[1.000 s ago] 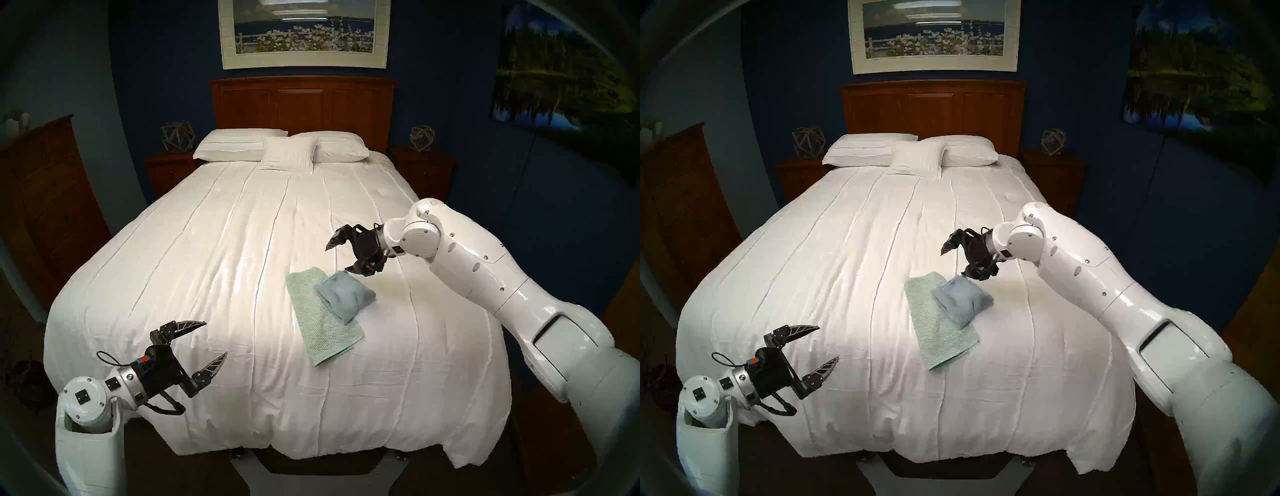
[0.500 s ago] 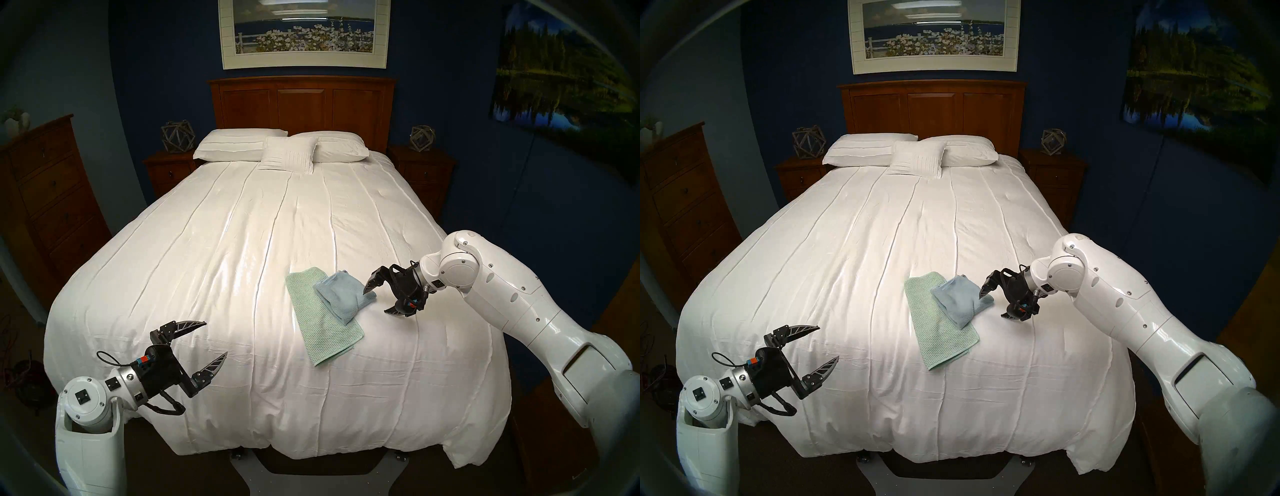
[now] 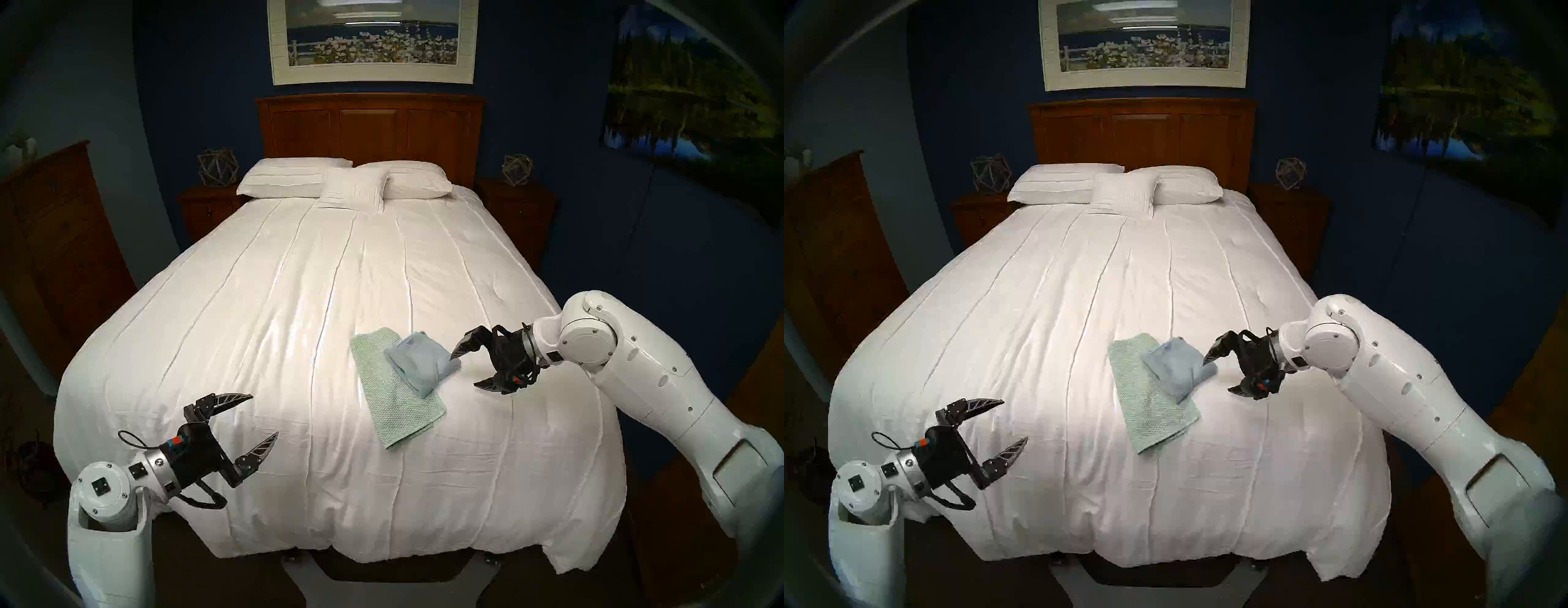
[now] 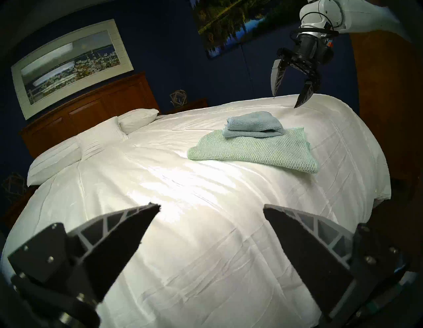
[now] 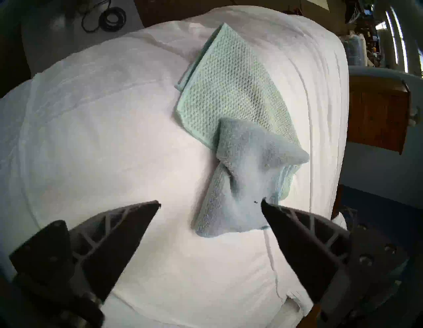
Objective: Fold the hand towels twice and stack them up
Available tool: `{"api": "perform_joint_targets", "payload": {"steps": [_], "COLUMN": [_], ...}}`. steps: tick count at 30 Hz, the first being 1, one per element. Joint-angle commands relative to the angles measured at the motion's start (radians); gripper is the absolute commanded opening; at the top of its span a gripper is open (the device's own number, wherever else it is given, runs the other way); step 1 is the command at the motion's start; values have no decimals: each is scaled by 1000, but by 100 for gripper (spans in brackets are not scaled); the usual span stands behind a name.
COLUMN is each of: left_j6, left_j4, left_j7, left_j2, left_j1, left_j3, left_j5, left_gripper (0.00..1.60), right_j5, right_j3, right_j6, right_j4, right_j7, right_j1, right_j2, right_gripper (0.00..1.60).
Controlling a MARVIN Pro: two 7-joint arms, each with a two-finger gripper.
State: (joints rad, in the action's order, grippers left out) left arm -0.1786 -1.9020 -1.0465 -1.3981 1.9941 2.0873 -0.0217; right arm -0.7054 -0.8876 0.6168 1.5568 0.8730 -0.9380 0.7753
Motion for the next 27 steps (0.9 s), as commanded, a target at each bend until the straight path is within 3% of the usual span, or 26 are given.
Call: {"api": "perform_joint_targets", "payload": {"steps": [1, 4, 5, 6, 12, 18, 20, 23, 24, 25, 26, 27], "left_j6": [-1, -2, -2, -2, -2, -1, -1, -1, -1, -1, -1, -1], "left_j4": [-17, -17, -16, -16, -17, -18, -18, -18, -18, -18, -18, -18], "left_j7": [-2, -2, -2, -2, -2, -2, -2, -2, -2, -2, -2, -2], "left_j2": [-2, -1, -1, -1, -2, -2, -2, -2, -2, -2, -2, -2], "left_j1": [1, 1, 1, 1, 1, 2, 2, 2, 2, 2, 2, 2], "left_j3": [1, 1, 1, 1, 1, 1, 1, 1, 1, 1, 1, 1], "left_j5": [6, 6, 6, 6, 6, 6, 6, 6, 6, 6, 6, 6], "left_gripper": [160, 160, 160, 160, 160, 160, 160, 160, 160, 160, 160, 160], "right_j5": [-47, -65, -57, -72, -97, -163, -176, -190, -193, -195, -195, -193], "right_j3": [12, 18, 42, 22, 36, 59, 60, 61, 61, 61, 61, 60], "right_j6": [-33, -42, -55, -46, -43, -48, -53, -53, -52, -51, -50, -46], "right_j4": [-57, -89, -86, -105, -154, -209, -232, -256, -260, -262, -263, -264], "right_j7": [-22, -27, -43, -32, -47, -63, -76, -88, -91, -92, -93, -92], "right_j1": [56, 78, 93, 92, 118, 143, 148, 156, 157, 159, 159, 159], "right_j2": [109, 146, 131, 160, 188, 219, 231, 242, 243, 244, 244, 243], "right_gripper": [160, 160, 160, 160, 160, 159, 147, 141, 122, 114, 83, 78]}}
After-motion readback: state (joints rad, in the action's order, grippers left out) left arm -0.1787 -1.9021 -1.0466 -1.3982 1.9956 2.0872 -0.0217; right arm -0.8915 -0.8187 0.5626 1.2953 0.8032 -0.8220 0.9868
